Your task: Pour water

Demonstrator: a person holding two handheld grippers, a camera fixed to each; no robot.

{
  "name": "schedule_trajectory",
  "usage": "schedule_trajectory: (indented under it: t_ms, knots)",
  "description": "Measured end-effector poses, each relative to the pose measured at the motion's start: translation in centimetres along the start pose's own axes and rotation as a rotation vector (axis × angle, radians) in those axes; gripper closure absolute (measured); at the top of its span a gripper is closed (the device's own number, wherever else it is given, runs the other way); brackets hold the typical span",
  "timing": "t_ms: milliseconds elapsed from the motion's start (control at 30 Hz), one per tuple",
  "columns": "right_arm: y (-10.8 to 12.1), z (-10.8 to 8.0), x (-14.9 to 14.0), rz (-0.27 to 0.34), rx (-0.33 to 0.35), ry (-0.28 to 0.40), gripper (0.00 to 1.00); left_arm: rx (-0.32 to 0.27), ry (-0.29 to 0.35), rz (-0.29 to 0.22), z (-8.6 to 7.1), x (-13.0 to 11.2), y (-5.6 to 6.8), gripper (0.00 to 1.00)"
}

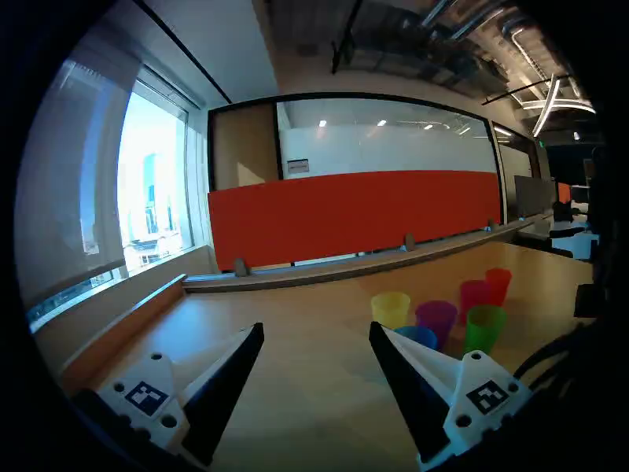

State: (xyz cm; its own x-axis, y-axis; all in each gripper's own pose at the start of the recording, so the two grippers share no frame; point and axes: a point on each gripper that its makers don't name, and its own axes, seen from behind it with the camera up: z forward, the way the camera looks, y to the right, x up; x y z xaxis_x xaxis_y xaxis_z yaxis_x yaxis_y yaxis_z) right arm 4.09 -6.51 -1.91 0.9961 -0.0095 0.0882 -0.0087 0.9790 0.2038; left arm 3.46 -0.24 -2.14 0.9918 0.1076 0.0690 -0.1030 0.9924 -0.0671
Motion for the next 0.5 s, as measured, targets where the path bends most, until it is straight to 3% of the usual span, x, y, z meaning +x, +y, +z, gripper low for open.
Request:
schedule_trajectory:
  t_ms: [300, 500]
  knots:
    - [3.2, -1.0, 2.9, 0.045, -0.143, 0.139, 0.01, 0.025, 0.096, -0.069, -1.1, 1.5, 0.5, 0.00]
    - [4.3, -1.1, 3.0, 0.092, -0.181, 0.164, 0.01, 0.035, 0.110, -0.092, -0.9, 1.4, 0.5, 0.00]
